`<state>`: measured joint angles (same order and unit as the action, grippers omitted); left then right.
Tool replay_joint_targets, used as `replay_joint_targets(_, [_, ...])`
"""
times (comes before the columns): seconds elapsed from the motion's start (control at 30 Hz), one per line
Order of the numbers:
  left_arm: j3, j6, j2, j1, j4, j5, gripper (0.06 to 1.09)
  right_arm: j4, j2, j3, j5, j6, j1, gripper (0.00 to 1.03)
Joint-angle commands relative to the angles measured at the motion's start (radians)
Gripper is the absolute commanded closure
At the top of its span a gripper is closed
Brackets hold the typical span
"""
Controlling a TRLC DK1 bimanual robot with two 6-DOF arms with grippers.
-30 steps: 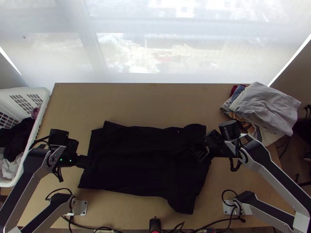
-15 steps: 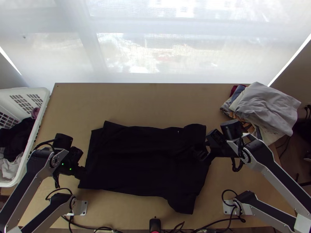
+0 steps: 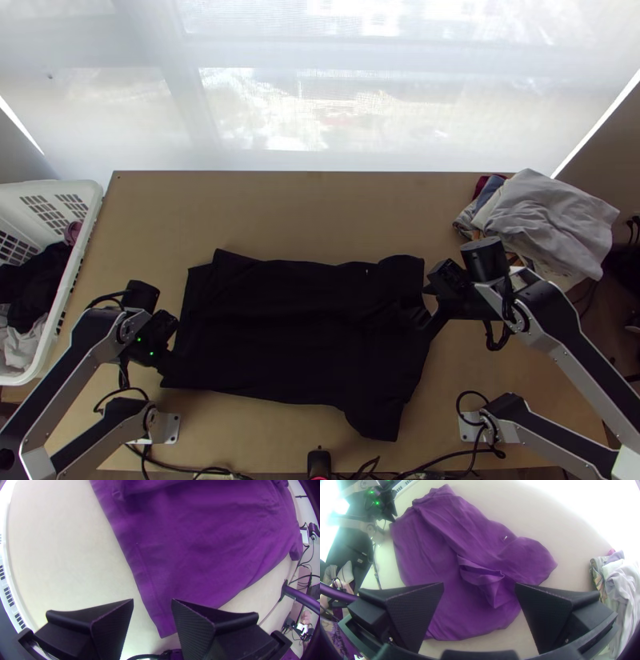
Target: Fold the t-shirt
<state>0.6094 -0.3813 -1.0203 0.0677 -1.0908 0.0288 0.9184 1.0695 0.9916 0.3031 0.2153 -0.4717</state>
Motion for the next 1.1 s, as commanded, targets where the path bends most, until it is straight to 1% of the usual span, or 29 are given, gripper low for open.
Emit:
replay_joint_targets(0.0, [-0.011, -0.010, -0.035, 0.004, 0.014, 0.000, 0.50, 0.022, 0.004, 0.035, -0.001, 0.007, -0.008, 0.04])
replay_joint_targets(0.07, [-0.011, -0.010, -0.047, 0.012, 0.014, 0.000, 0.50, 0.030, 0.009, 0.045, -0.001, 0.007, -0.018, 0.04])
replay_joint_targets(0.1, [-0.011, -0.011, -0.055, 0.018, 0.014, 0.000, 0.56, 0.037, 0.012, 0.055, -0.001, 0.007, -0.025, 0.04])
replay_joint_targets(0.13, [-0.011, -0.027, -0.061, 0.024, 0.019, 0.002, 0.69, 0.048, 0.015, 0.064, -0.002, 0.009, -0.039, 0.04])
replay_joint_targets(0.17, [-0.014, -0.036, -0.064, 0.029, 0.025, 0.008, 0.78, 0.065, 0.014, 0.070, -0.002, 0.015, -0.058, 0.04])
replay_joint_targets(0.2, [-0.016, -0.037, -0.064, 0.040, 0.028, 0.008, 0.83, 0.083, 0.014, 0.074, -0.002, 0.022, -0.079, 0.04])
replay_joint_targets(0.3, [-0.019, -0.037, -0.067, 0.060, 0.034, 0.008, 0.83, 0.152, 0.000, 0.081, -0.016, 0.038, -0.163, 0.04])
replay_joint_targets(0.4, [-0.023, -0.037, -0.070, 0.063, 0.042, 0.008, 0.83, 0.192, -0.014, 0.079, -0.032, 0.041, -0.231, 0.04])
replay_joint_targets(0.43, [-0.023, -0.037, -0.072, 0.063, 0.042, 0.008, 0.86, 0.200, -0.016, 0.079, -0.032, 0.041, -0.245, 0.04])
replay_joint_targets(0.5, [-0.026, -0.041, -0.073, 0.069, 0.052, 0.008, 1.00, 0.212, -0.019, 0.079, -0.032, 0.038, -0.263, 0.04])
replay_joint_targets(0.53, [-0.028, -0.047, -0.073, 0.072, 0.054, 0.010, 1.05, 0.214, -0.019, 0.079, -0.032, 0.036, -0.271, 0.04])
replay_joint_targets(0.67, [-0.011, -0.033, -0.072, 0.072, 0.060, 0.008, 1.05, 0.252, -0.032, 0.071, -0.032, 0.039, -0.318, 0.04])
replay_joint_targets(0.73, [0.015, -0.019, -0.069, 0.067, 0.060, 0.008, 1.05, 0.274, -0.052, 0.028, -0.032, 0.052, -0.366, 0.04])
replay_joint_targets(0.8, [0.044, -0.004, -0.060, 0.067, 0.058, 0.008, 1.05, 0.301, -0.083, -0.033, -0.032, 0.082, -0.415, 0.04])
replay_joint_targets(0.87, [0.075, 0.016, -0.054, 0.066, 0.048, 0.008, 1.05, 0.318, -0.105, -0.082, -0.032, 0.087, -0.479, 0.04])
replay_joint_targets(0.97, [0.112, 0.048, -0.037, 0.060, 0.037, 0.006, 1.05, 0.320, -0.118, -0.148, -0.045, 0.099, -0.573, 0.04])
replay_joint_targets(1.07, [0.125, 0.082, -0.024, 0.044, 0.034, 0.006, 1.05, 0.270, -0.115, -0.222, -0.085, 0.148, -0.604, 0.04])
